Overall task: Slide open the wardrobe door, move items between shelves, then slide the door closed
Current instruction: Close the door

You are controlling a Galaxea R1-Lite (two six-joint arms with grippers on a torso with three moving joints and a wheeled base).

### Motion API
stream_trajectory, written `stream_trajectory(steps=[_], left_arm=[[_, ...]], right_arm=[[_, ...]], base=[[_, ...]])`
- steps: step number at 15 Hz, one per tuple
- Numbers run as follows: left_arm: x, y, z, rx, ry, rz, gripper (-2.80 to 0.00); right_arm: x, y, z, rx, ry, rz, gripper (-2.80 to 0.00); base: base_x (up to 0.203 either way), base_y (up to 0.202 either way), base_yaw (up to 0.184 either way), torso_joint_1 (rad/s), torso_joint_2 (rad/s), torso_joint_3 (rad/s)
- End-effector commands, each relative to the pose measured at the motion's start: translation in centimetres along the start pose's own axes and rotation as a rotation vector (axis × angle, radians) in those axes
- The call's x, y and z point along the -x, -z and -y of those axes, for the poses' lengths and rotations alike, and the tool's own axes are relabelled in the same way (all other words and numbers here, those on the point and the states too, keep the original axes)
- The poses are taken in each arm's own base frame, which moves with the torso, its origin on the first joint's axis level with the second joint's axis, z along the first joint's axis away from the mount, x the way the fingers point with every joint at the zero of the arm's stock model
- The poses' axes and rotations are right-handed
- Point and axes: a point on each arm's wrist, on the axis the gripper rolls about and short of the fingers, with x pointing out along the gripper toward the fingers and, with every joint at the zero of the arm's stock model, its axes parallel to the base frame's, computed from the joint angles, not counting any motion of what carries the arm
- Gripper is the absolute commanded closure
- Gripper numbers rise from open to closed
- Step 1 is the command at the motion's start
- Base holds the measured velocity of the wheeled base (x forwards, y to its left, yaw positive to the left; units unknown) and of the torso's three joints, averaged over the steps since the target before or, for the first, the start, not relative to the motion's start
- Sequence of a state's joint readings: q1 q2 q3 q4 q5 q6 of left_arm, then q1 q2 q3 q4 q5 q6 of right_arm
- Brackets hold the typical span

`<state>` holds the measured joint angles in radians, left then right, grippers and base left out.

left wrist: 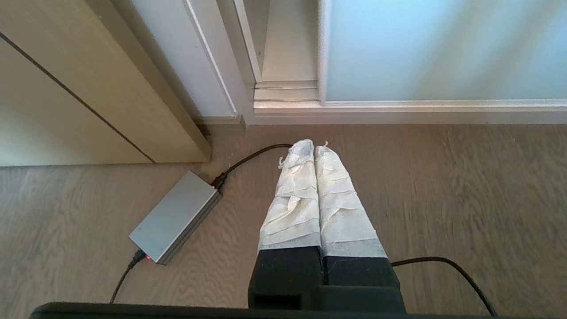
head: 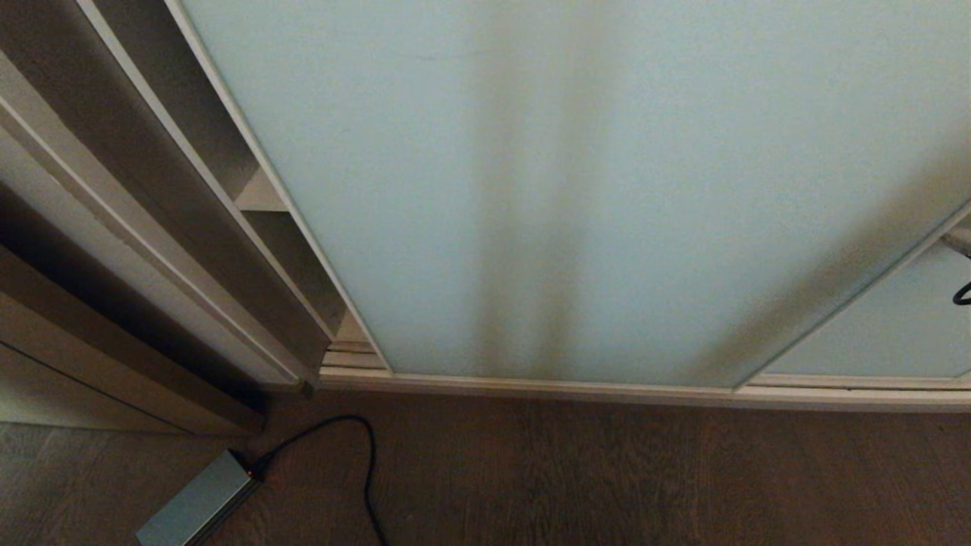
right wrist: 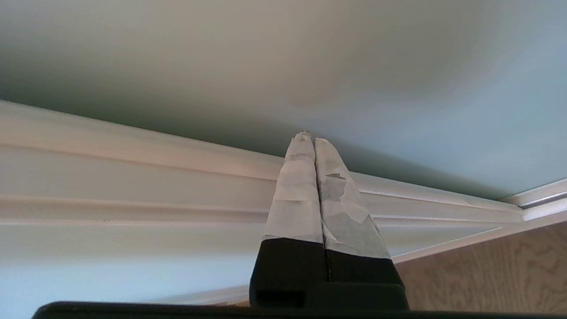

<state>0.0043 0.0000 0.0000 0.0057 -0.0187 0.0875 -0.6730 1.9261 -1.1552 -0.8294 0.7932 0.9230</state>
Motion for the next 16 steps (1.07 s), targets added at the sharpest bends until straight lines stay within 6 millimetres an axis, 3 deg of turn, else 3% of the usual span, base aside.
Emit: stream_trajectory(steps=[1, 4, 8, 10, 13, 16], left_arm=[[0.0, 0.0, 0.0, 0.000, 0.000, -0.002, 0.00], [0.0, 0.0, 0.0, -0.001, 0.000, -0.002, 0.00], [0.0, 0.0, 0.0, 0.000, 0.001, -0.002, 0.00], [0.0, 0.0, 0.0, -0.001, 0.000, -0.002, 0.00], [0.0, 0.0, 0.0, 0.000, 0.000, -0.002, 0.00], [0.0, 0.0, 0.0, 0.000, 0.000, -0.002, 0.00]], right_arm=[[0.8, 0.0, -1.4, 0.013, -0.016, 0.007, 0.00], [2.7, -1.5, -3.7, 0.066, -0.034, 0.061, 0.00], [6.3, -2.1, -9.4, 0.214, -0.093, 0.142, 0.00], [8.5, -0.7, -11.4, 0.348, -0.086, 0.165, 0.00], [10.7, 3.3, -13.4, 0.530, -0.095, 0.143, 0.00], [11.5, 6.5, -14.9, 0.544, -0.139, 0.087, 0.00]], base=[[0.000, 0.000, 0.000, 0.000, 0.00, 0.000], [0.000, 0.000, 0.000, 0.000, 0.00, 0.000], [0.000, 0.000, 0.000, 0.000, 0.00, 0.000], [0.000, 0.000, 0.000, 0.000, 0.00, 0.000], [0.000, 0.000, 0.000, 0.000, 0.00, 0.000], [0.000, 0.000, 0.000, 0.000, 0.00, 0.000]])
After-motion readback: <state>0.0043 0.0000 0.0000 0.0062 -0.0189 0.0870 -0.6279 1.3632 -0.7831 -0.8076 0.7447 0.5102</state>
